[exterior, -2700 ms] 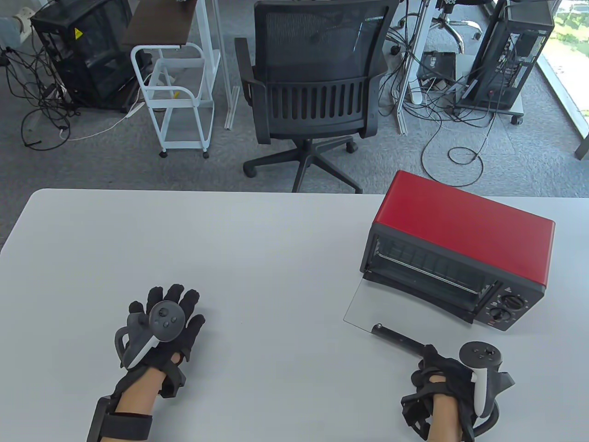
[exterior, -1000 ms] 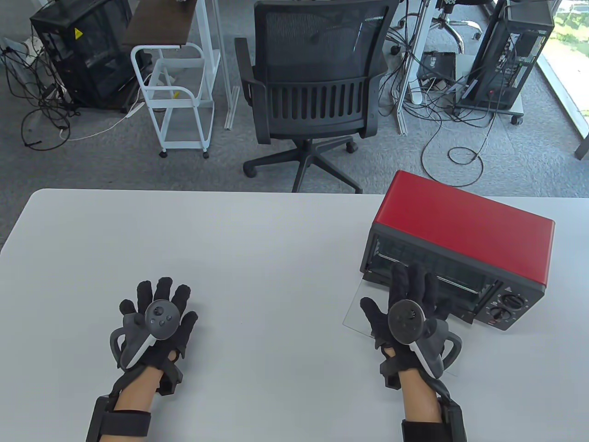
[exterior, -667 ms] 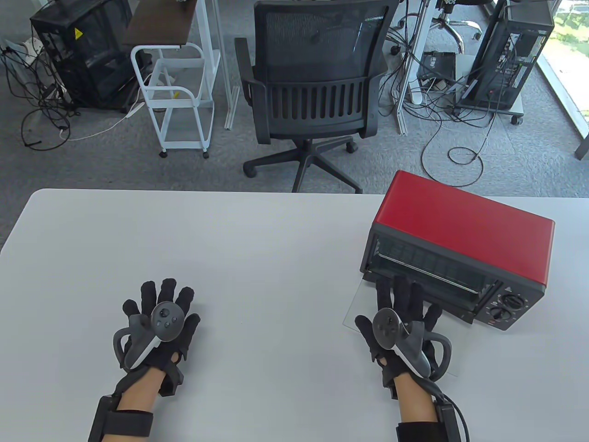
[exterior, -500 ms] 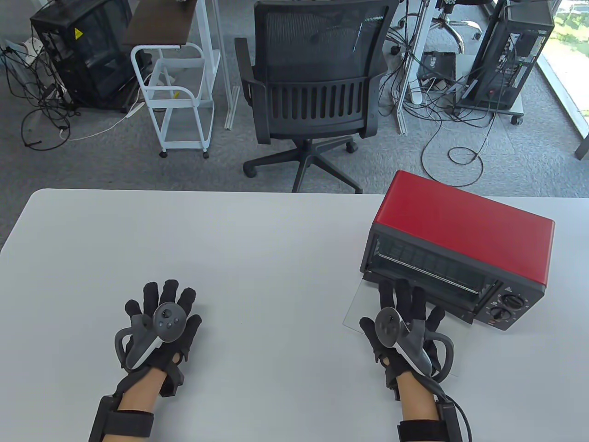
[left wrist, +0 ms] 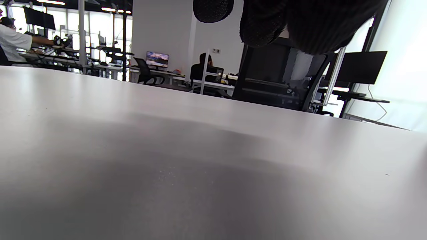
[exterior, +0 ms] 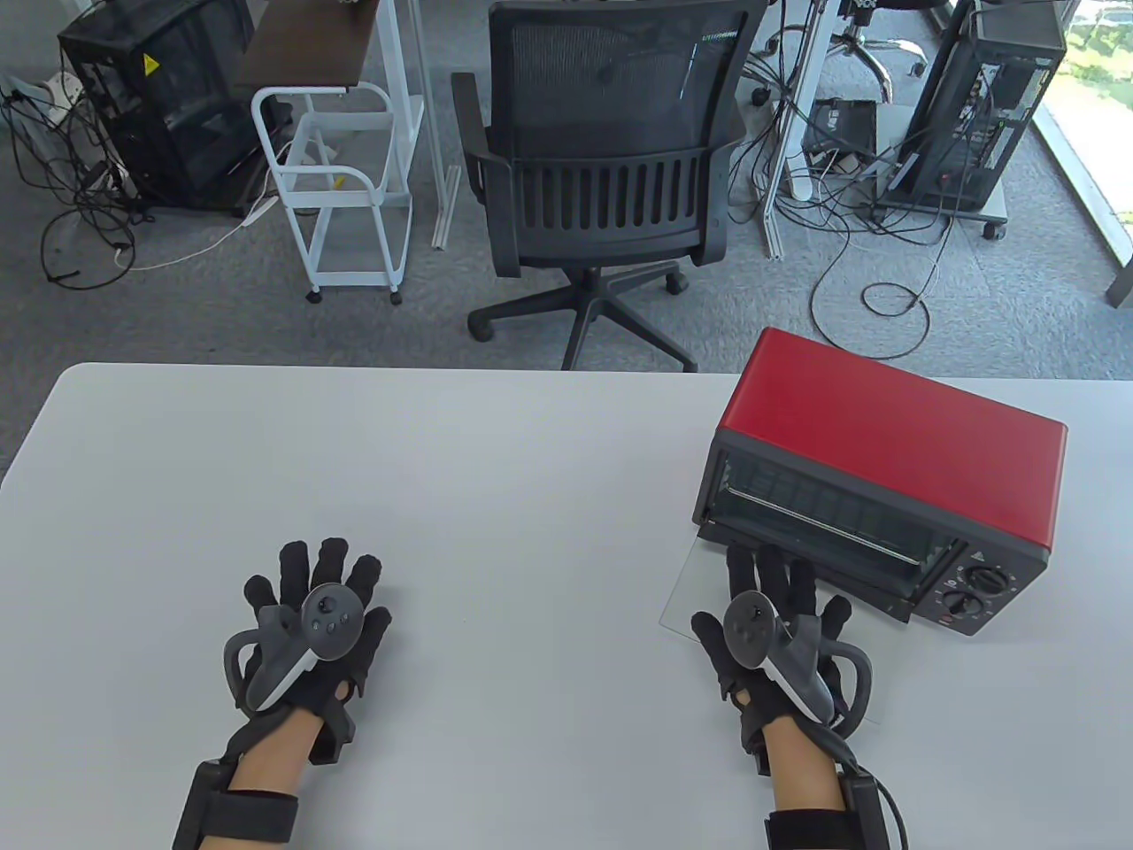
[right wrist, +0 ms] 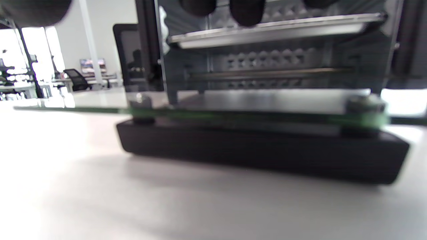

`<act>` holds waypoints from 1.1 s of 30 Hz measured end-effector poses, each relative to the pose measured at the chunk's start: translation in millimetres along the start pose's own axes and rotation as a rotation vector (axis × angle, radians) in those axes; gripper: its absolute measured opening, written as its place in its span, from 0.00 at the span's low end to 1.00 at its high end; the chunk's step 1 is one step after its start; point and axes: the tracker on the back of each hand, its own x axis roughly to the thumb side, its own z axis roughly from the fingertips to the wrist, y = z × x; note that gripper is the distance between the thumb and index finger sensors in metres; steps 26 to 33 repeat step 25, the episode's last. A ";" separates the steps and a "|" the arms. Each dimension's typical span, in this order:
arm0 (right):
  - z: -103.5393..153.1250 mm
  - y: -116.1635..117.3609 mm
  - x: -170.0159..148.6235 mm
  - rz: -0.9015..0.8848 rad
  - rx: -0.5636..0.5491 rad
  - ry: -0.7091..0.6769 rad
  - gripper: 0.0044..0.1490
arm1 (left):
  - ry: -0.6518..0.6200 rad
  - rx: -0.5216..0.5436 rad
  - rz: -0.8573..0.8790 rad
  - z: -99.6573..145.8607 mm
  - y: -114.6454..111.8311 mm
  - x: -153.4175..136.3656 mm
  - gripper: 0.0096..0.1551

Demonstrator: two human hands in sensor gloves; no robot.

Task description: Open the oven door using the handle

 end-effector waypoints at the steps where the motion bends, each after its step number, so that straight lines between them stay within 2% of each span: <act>1: -0.4 0.7 -0.3 0.002 0.002 0.002 0.55 | 0.000 -0.001 0.000 0.1 0.2 0.1 0.39; 33: -2.8 6.5 -3.3 0.006 0.071 0.014 0.55 | -0.009 0.003 0.003 -1.5 -0.6 -2.7 0.39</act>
